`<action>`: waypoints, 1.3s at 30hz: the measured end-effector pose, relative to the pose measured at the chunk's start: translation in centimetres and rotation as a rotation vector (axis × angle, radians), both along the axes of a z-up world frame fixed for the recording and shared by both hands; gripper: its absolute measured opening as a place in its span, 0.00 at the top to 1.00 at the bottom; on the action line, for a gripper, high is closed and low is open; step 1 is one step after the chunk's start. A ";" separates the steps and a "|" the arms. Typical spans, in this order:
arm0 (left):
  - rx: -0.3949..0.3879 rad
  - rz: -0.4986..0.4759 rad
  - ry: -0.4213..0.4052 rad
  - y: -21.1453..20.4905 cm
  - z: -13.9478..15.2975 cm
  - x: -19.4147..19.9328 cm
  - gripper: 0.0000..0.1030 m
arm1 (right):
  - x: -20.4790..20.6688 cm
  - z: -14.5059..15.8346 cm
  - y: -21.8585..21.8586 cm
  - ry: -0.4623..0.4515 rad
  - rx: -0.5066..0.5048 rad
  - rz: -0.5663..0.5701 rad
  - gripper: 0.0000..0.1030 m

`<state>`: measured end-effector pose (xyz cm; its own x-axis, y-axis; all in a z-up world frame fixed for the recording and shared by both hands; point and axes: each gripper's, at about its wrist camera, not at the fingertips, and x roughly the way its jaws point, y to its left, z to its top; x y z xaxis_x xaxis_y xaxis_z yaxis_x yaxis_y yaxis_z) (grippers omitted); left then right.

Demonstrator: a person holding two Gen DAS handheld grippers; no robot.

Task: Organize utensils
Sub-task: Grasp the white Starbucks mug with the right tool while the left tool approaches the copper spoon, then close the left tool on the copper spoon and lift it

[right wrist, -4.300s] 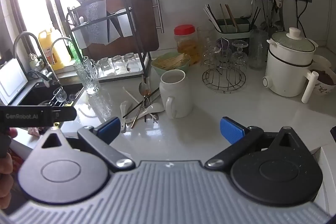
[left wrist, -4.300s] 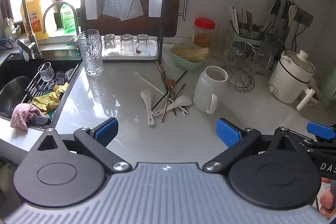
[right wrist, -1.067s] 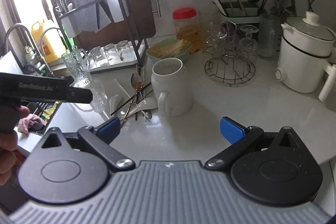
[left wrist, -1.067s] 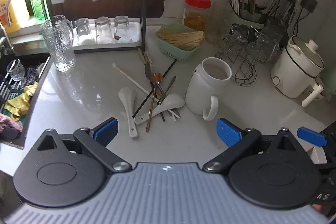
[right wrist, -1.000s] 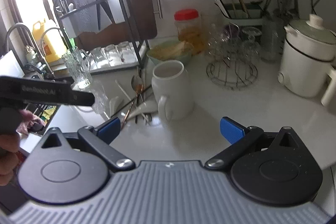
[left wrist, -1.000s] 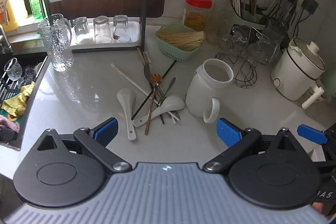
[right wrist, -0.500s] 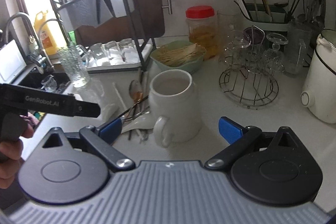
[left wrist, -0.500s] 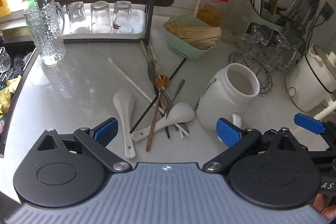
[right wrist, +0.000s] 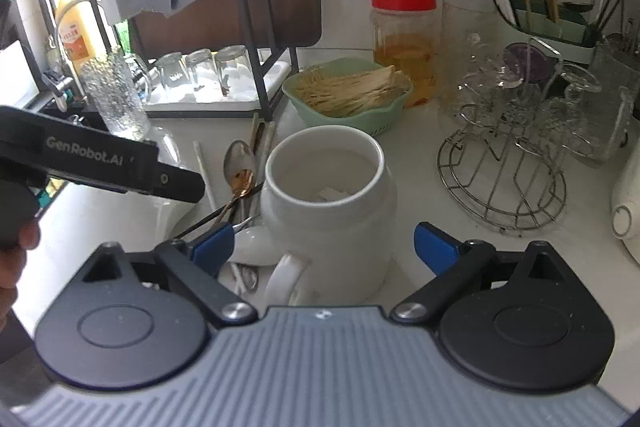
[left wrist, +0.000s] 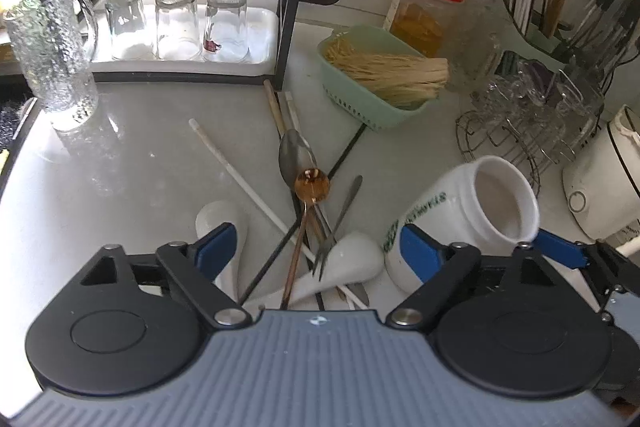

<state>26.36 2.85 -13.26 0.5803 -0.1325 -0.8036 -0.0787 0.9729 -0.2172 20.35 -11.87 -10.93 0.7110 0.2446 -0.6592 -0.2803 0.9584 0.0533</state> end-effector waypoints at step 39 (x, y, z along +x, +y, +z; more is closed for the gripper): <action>0.049 -0.081 0.087 -0.3 -5.9 7.2 0.68 | 2.8 -2.4 1.0 0.048 -0.089 0.049 0.12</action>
<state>33.56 2.53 -19.17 0.4972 -0.1358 -0.8570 -0.0156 0.9861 -0.1654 23.15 -10.85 -13.35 0.6668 0.2176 -0.7128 -0.3266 0.9450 -0.0169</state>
